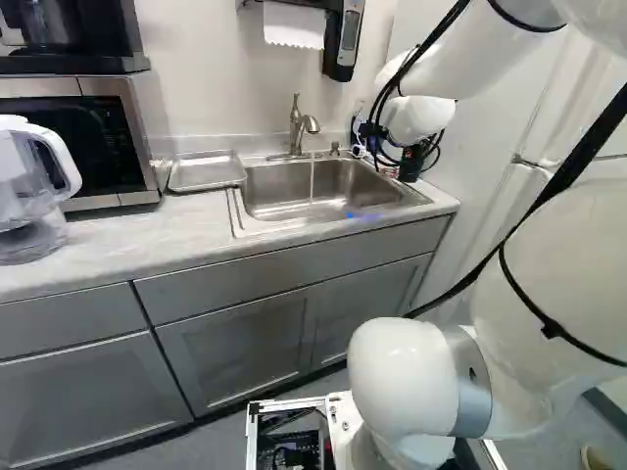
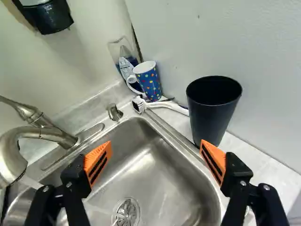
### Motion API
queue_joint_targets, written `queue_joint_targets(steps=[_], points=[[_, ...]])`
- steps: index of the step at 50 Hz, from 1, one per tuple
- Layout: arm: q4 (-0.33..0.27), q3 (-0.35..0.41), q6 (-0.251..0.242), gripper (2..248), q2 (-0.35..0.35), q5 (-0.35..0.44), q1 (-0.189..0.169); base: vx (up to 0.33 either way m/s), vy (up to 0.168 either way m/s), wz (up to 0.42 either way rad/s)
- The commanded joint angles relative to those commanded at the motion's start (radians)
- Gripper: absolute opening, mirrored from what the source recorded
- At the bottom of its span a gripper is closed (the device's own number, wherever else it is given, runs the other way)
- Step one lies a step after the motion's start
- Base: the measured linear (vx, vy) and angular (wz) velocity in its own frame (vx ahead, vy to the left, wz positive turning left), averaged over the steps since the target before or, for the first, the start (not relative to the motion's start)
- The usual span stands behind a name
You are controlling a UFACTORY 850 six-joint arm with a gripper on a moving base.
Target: Rinse the cup and place it in the tray
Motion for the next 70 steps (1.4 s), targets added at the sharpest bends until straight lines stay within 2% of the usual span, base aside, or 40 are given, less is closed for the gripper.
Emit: queue_joint_targets(steps=[10,16,56,70], points=[[0.059,0.007,0.0,247,-0.017,0.028,0.0,0.0,0.0,0.0],[0.092,0.007,-0.032,247,-0.017,0.041,0.0,0.0,0.0,0.0],[0.296,0.007,-0.441,247,-0.017,0.087,0.0,0.0,0.0,0.0],[0.367,0.007,-0.441,247,-0.017,0.087,0.0,0.0,0.0,0.0]])
